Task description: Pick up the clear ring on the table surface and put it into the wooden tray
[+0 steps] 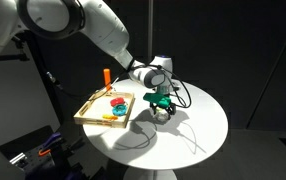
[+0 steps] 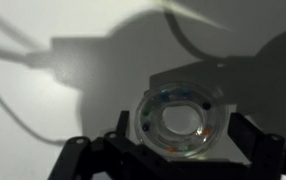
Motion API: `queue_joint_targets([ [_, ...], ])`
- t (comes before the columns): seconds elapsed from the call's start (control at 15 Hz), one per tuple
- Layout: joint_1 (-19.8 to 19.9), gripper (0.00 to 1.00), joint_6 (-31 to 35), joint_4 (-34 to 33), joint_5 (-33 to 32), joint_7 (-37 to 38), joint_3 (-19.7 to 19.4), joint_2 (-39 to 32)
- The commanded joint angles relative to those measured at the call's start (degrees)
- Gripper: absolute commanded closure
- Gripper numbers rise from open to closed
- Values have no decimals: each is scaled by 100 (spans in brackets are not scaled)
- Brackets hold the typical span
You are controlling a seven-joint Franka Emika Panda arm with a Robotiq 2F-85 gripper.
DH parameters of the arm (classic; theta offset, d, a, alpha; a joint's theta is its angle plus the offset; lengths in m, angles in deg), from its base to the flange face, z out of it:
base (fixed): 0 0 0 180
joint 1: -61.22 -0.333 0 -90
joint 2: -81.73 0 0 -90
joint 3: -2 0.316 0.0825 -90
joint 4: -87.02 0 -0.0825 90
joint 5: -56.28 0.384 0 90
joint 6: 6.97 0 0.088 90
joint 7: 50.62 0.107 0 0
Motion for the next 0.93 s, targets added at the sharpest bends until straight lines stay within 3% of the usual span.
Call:
queue_joint_targets([
  [0.0, -9, 0, 54, -280, -163, 90, 37, -184],
  [0.8, 63, 0, 148, -588, -131, 43, 111, -545],
  [0.87, 71, 25, 157, -594, -130, 31, 120, -557],
])
